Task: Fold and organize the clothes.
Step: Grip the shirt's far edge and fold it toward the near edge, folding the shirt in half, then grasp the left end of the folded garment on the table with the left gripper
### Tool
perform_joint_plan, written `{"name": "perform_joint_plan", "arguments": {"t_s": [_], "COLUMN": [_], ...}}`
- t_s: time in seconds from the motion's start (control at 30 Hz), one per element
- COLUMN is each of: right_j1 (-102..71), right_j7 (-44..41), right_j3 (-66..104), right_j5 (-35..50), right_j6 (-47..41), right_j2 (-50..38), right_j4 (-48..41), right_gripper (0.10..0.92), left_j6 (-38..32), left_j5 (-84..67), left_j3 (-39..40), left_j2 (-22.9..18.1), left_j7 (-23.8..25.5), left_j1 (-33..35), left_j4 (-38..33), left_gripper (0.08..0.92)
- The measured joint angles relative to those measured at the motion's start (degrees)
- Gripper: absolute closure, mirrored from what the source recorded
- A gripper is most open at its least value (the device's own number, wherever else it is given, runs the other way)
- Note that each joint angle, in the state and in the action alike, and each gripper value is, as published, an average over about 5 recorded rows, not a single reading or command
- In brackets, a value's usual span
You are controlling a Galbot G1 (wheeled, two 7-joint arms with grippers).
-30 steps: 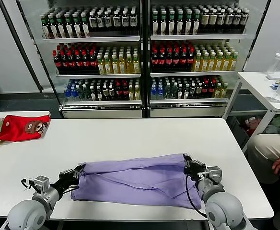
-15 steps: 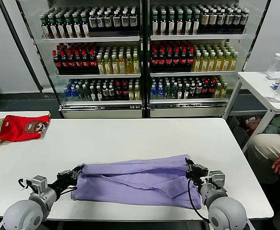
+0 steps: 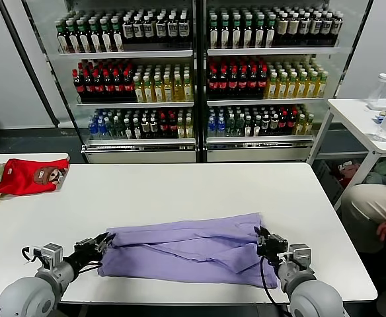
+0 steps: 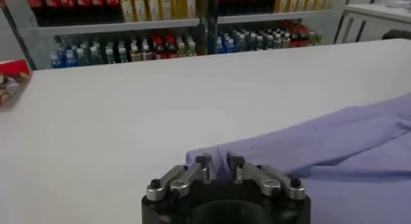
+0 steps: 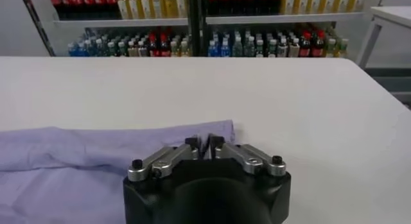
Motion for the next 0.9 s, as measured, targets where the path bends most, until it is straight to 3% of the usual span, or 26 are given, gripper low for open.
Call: {"name": "perform_joint_plan", "arguments": {"t_s": [0.53,0.67,0.9], "right_j1": [-5.1,-5.5,-5.5], "right_j7": [-0.4,-0.7,-0.8], "right_j3": [1.2,1.3,1.1], "right_j5": [-3.0,-3.4,-3.8], "right_j6": [0.0,0.0,0.0], "right_j2": [1.2,0.9,0.6], "right_j4": [6.3,6.7,7.1], "right_gripper": [0.222,0.204,0.202], "left_j6": [2.0,2.3,2.3], "left_j5": [-2.0,-2.3,-2.5], "left_j3": [2.4,3.0,3.4], "left_j2": [-5.8,-7.2,-9.5], "left_j7": [-14.4,-15.9,-17.0], "left_j1": [0.5,0.8,0.8], "left_j4": [-1.8,-1.7,-1.3], "left_gripper": [0.205,0.188,0.364]}}
